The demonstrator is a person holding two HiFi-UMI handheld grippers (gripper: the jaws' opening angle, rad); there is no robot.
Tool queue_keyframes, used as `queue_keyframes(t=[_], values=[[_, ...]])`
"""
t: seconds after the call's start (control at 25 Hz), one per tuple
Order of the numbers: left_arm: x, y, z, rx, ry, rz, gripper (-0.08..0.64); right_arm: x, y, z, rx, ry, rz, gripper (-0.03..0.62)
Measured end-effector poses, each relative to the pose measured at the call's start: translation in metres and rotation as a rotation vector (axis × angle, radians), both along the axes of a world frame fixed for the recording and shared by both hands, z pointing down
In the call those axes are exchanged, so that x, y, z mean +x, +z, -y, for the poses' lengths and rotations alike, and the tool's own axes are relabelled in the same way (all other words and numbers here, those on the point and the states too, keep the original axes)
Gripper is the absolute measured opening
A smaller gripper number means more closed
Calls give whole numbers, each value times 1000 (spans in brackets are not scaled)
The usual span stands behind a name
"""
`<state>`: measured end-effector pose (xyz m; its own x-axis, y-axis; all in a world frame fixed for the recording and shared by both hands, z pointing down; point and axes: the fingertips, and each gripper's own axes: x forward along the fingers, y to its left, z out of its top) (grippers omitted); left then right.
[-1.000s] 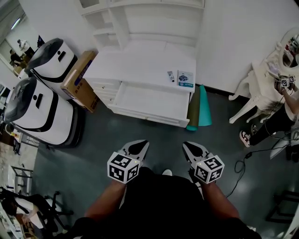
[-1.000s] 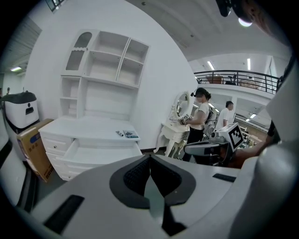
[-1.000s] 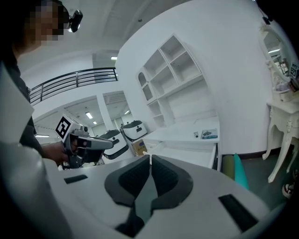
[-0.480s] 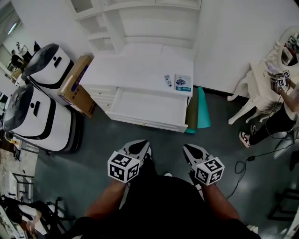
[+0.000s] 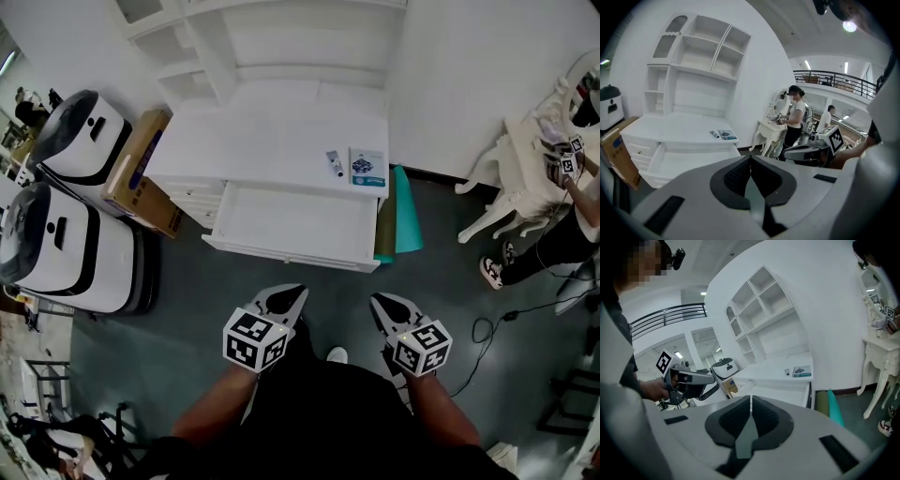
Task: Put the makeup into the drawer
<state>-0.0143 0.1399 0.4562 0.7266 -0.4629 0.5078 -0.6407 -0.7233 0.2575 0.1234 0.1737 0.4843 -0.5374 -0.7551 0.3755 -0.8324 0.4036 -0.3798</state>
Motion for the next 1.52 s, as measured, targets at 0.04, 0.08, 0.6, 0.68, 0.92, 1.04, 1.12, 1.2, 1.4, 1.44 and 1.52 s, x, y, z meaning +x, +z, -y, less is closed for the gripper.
queue_keyframes(t=[0.04, 0.08, 0.6, 0.68, 0.92, 1.04, 1.12, 1.2, 1.4, 1.44, 1.52], values=[[-4, 4, 7, -12, 0, 4, 11, -1, 2, 8, -7, 6, 0, 29], [-7, 8, 15, -22, -1, 7, 11, -3, 3, 17, -12, 11, 1, 29], [-27, 13, 148, -16, 60, 6, 11, -32, 4, 144, -53, 84, -5, 29], [-27, 14, 165, -15, 87, 10, 11, -34, 2, 163, -51, 100, -19, 29], [-31, 18, 202, -18, 177, 8, 11, -42, 7, 205, -50, 160, -86, 29], [-35, 20, 214, -22, 212, 9, 11, -43, 14, 223, -60, 179, -142, 29], [-36, 24, 218, -28, 244, 20, 11, -44, 22, 233, -76, 190, -159, 29], [-38, 31, 220, -37, 270, 33, 11, -46, 29, 243, -90, 201, -162, 29], [-40, 39, 231, -60, 269, 31, 11, -41, 40, 270, -103, 213, -205, 29], [-39, 40, 233, -58, 268, 35, 11, -38, 42, 277, -101, 211, -220, 29], [-39, 42, 237, -54, 259, 46, 11, -33, 47, 289, -100, 205, -248, 29]])
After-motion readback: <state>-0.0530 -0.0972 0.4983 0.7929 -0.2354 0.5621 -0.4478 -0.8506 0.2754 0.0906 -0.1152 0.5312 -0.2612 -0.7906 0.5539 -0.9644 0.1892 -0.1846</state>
